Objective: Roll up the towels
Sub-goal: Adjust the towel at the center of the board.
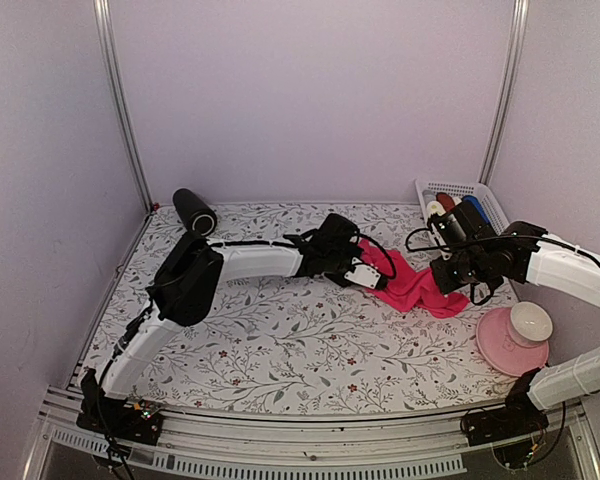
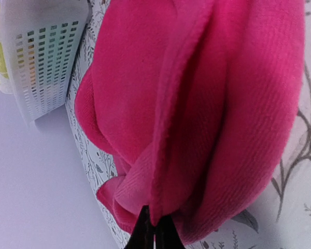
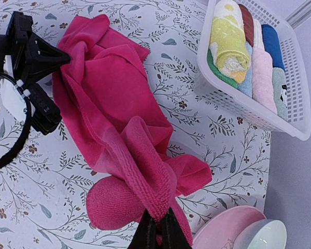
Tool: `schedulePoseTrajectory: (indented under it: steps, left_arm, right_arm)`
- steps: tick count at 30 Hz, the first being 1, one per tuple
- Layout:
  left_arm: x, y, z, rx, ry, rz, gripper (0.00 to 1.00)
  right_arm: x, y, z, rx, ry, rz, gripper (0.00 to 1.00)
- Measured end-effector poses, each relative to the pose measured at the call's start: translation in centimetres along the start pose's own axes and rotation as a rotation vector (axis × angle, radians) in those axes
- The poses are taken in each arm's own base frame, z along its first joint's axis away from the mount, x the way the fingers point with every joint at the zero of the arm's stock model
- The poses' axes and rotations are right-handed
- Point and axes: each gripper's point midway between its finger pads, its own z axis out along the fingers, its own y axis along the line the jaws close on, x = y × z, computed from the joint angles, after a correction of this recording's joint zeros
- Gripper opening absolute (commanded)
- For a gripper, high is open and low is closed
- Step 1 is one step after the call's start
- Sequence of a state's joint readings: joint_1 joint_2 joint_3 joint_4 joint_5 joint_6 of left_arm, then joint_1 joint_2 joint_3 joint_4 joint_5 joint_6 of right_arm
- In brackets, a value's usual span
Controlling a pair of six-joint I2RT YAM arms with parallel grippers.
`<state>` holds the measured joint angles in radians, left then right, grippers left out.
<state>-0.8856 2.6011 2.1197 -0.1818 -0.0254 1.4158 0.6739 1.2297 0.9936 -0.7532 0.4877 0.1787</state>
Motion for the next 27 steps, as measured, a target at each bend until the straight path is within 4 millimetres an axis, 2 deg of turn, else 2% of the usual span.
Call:
schedulePoseTrajectory:
  steps: [5,8,10,12,16,18,20,23,27]
  left_arm:
    - [1.0,1.2,-0.5,-0.037,0.061,-0.083,0.00]
    - [2.1,2.6,-2.7,-0.051,0.124,-0.158,0.00]
    - [3.1,4.1,-5.8,-0.069,0.168,-0.208,0.00]
    - [4.0,5.9,-9.8,-0.102,0.204,-0.256,0.00]
    - [6.5,9.6,-19.8,-0.216,0.270,-0.370,0.00]
    - [8.0,9.8,-24.2,-0.254,0.300,-0.422,0.00]
    - [9.1,8.6,-27.7,-0.255,0.321,-0.471,0.00]
    - [9.4,4.2,-29.7,-0.157,0.332,-0.527,0.00]
    - [7.5,-5.2,-30.1,0.130,0.295,-0.591,0.00]
  right_arm:
    - [-0.3,0.0,0.1,0.005,-0.013,-0.025,0.03]
    - [-0.7,0.0,0.3,0.015,-0.024,-0.056,0.03]
    - [-0.9,0.0,0.7,0.025,-0.022,-0.084,0.02]
    - [-1.1,0.2,1.0,0.032,-0.016,-0.107,0.03]
    - [-2.6,0.6,1.2,0.032,-0.029,-0.130,0.03]
    - [-3.6,0.9,1.0,0.024,-0.050,-0.139,0.03]
    - [-4.4,1.6,0.7,0.000,-0.069,-0.155,0.02]
    - [-5.2,3.9,0.1,-0.073,-0.101,-0.211,0.02]
    - [-3.7,9.5,-1.0,-0.207,-0.098,-0.374,0.03]
